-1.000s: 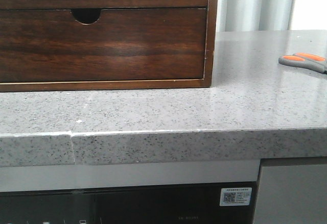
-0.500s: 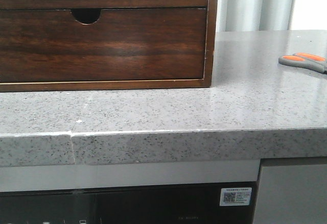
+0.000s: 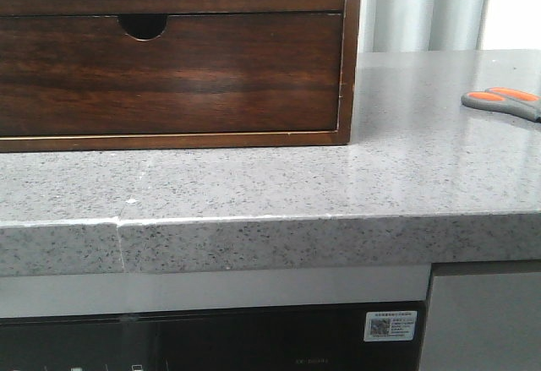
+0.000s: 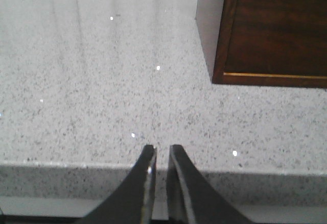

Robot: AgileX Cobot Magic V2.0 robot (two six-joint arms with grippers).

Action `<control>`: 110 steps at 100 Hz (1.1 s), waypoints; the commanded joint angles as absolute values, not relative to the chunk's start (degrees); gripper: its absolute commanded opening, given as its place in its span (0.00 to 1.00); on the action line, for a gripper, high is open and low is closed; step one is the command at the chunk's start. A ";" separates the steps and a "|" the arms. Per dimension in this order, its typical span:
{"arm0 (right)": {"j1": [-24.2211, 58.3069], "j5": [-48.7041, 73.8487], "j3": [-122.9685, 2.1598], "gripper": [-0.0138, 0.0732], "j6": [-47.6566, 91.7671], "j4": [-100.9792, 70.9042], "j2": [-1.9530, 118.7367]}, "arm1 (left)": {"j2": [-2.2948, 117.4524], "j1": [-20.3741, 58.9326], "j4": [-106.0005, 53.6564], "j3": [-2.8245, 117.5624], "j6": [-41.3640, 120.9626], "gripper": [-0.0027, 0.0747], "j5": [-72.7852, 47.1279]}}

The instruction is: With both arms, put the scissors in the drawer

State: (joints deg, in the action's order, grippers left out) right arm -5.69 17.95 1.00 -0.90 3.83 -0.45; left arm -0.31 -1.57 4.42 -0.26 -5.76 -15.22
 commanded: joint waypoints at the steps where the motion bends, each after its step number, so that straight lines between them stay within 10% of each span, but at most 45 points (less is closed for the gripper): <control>1: -6.02 13.46 1.69 0.02 -0.85 4.88 -1.74 | -2.27 -1.63 4.73 -1.11 -6.16 0.04 -9.49; 38: -6.02 -5.59 1.69 0.02 -0.96 1.58 -1.74 | -2.27 -1.63 4.58 -1.11 -6.16 0.04 4.33; 110: -6.02 8.75 -13.79 0.02 -0.96 0.39 4.53 | 1.99 -1.63 4.58 13.35 -6.16 0.04 -2.23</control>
State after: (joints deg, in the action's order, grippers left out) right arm -5.69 11.57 -9.91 -0.90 1.23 1.53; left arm 0.14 -1.57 4.56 9.98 -5.76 -5.09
